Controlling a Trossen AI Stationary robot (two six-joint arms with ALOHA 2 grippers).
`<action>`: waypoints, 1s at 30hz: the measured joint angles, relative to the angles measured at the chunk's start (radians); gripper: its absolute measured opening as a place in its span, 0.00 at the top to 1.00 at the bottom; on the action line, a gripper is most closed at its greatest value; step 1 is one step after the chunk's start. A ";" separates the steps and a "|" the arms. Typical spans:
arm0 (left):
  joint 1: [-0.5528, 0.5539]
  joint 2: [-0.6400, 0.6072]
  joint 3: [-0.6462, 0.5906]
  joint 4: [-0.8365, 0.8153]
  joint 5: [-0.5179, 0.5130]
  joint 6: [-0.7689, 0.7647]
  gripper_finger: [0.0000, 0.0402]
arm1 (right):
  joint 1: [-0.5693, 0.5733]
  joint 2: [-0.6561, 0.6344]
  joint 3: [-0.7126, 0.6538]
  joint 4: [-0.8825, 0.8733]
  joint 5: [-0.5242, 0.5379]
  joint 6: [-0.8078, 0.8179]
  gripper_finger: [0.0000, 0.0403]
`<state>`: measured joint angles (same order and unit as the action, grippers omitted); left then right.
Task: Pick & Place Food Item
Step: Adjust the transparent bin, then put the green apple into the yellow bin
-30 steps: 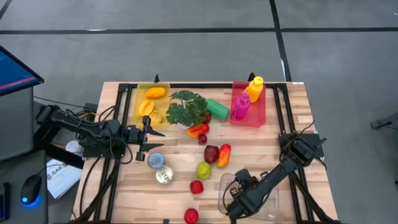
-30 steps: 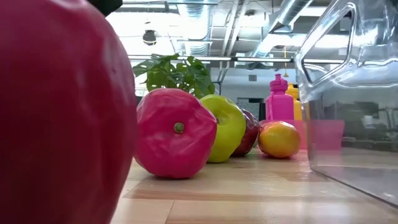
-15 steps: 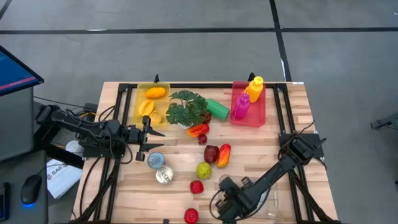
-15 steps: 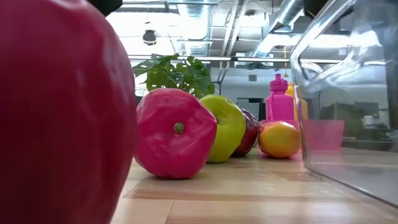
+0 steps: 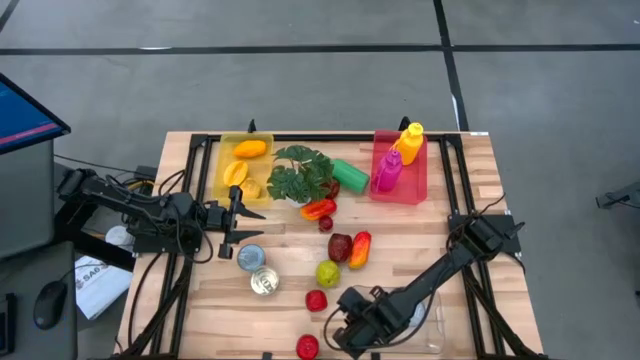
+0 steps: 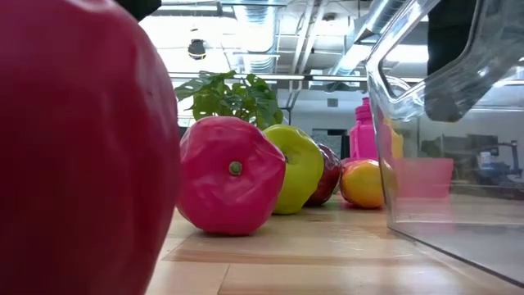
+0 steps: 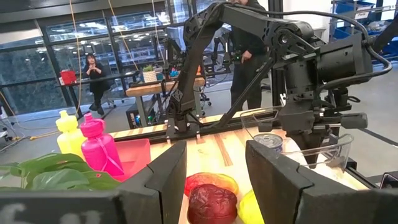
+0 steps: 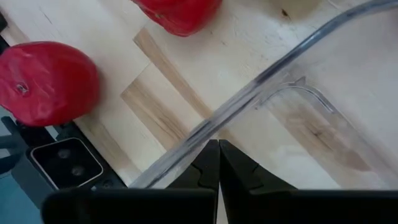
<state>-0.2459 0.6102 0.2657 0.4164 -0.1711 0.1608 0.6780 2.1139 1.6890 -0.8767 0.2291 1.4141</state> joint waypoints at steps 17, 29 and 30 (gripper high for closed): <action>0.000 0.000 0.000 0.000 0.000 0.000 0.62 | -0.001 0.000 0.000 -0.012 -0.045 0.016 1.00; 0.000 0.000 0.000 0.004 0.000 0.000 0.62 | 0.033 -0.126 0.000 -0.106 0.064 -0.016 1.00; 0.000 0.000 0.000 0.005 0.000 0.000 0.62 | 0.043 -0.144 0.000 -0.122 0.105 -0.016 1.00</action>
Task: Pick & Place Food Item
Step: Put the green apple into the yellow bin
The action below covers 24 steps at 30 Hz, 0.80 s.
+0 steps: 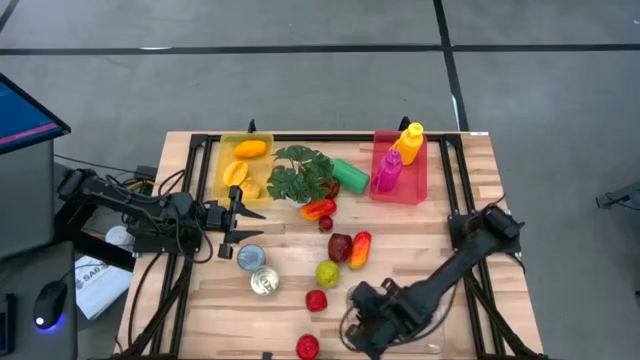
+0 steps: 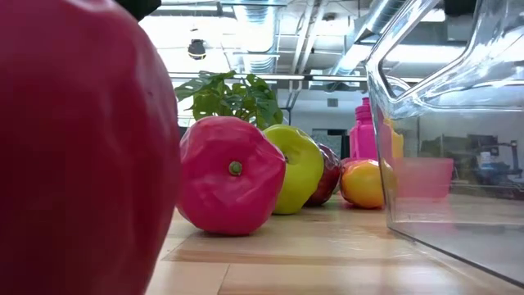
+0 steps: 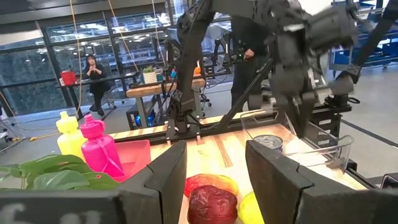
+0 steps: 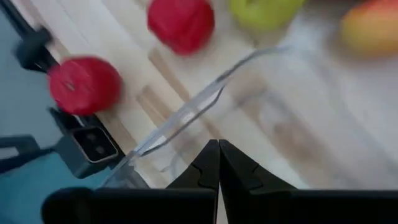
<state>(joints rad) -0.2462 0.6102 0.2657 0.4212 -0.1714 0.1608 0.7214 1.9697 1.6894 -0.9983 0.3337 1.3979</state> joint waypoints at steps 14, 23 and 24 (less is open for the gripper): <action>0.000 0.000 0.000 0.000 0.000 0.000 0.62 | 0.102 -0.101 0.000 -0.355 0.718 -0.034 1.00; 0.000 0.000 0.000 -0.001 0.000 0.000 0.62 | 0.089 -0.099 -0.013 -0.570 0.738 0.038 1.00; 0.000 0.000 0.000 -0.001 0.000 0.000 0.62 | 0.089 -0.099 -0.013 -0.569 0.738 0.021 1.00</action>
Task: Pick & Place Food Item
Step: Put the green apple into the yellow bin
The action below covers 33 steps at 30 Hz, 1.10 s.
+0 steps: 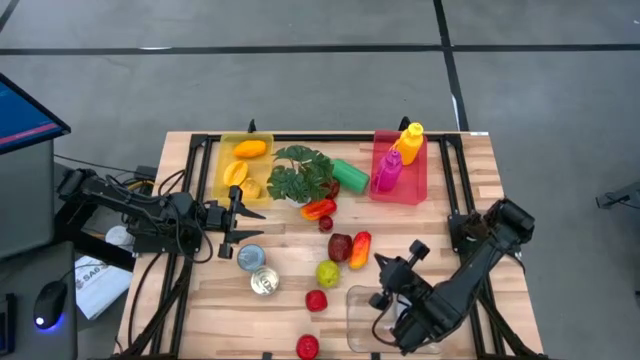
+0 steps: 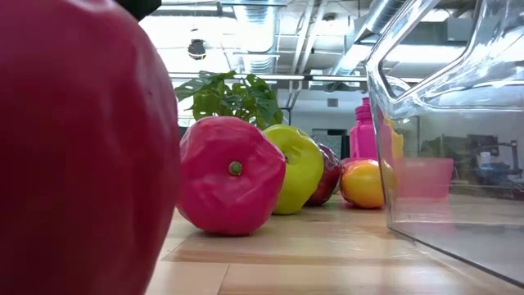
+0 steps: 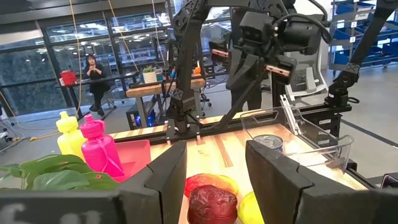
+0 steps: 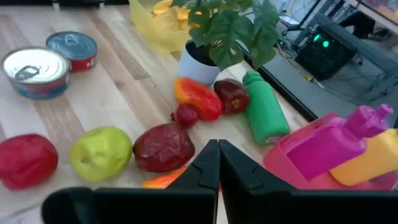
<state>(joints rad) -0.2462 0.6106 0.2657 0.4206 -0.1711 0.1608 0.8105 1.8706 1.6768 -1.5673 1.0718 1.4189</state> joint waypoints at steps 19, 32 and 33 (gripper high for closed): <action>0.000 0.000 0.000 0.010 0.000 0.000 0.62 | 0.008 -0.142 -0.126 0.025 0.091 -0.132 1.00; 0.000 0.000 0.000 0.010 -0.001 0.116 0.62 | -0.028 -0.172 -0.524 0.077 0.185 0.365 1.00; 0.000 0.000 0.000 0.010 -0.001 0.117 0.62 | -0.029 -0.172 -0.537 0.077 0.186 0.381 1.00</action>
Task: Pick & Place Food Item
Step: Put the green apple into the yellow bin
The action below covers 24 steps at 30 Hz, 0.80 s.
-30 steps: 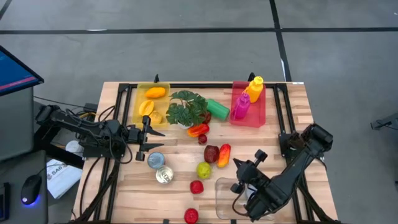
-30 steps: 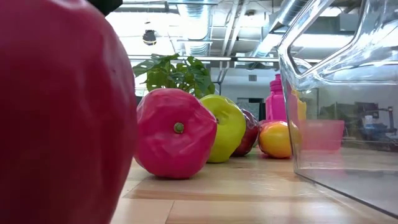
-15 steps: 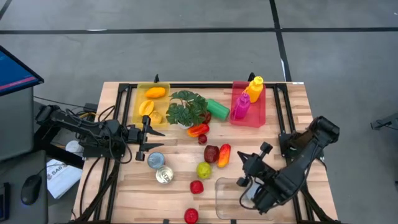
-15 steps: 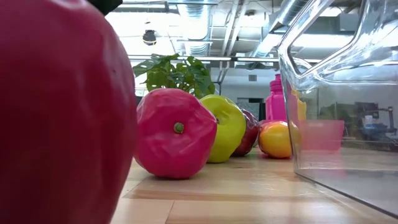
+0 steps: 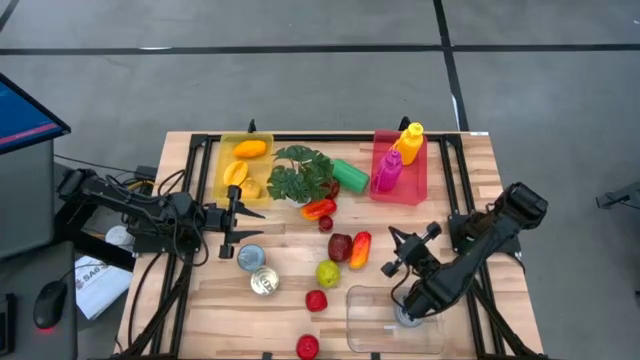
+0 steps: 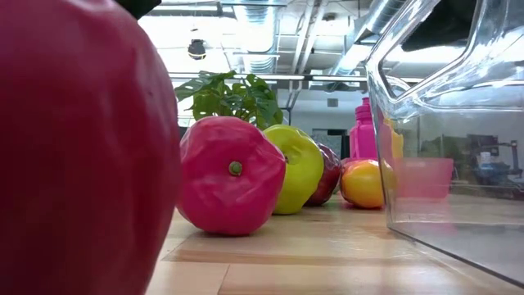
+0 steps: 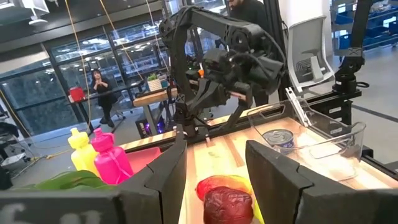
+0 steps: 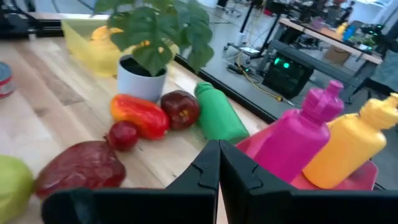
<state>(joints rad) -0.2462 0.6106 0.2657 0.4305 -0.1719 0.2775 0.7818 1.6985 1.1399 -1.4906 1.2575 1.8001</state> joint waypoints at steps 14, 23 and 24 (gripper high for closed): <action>0.000 0.000 0.000 0.001 0.000 0.040 0.62 | -0.090 -0.002 -0.014 -0.074 0.004 -0.114 1.00; 0.000 0.000 0.000 0.006 0.000 0.040 0.62 | -0.294 -0.034 -0.019 -0.047 0.003 -0.248 1.00; 0.000 0.000 0.000 0.007 0.000 0.040 0.62 | -0.313 -0.032 -0.021 -0.040 0.000 -0.265 1.00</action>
<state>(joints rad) -0.2461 0.6103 0.2657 0.4374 -0.1715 0.3180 0.4684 1.6661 1.1192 -1.5309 1.2580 1.5352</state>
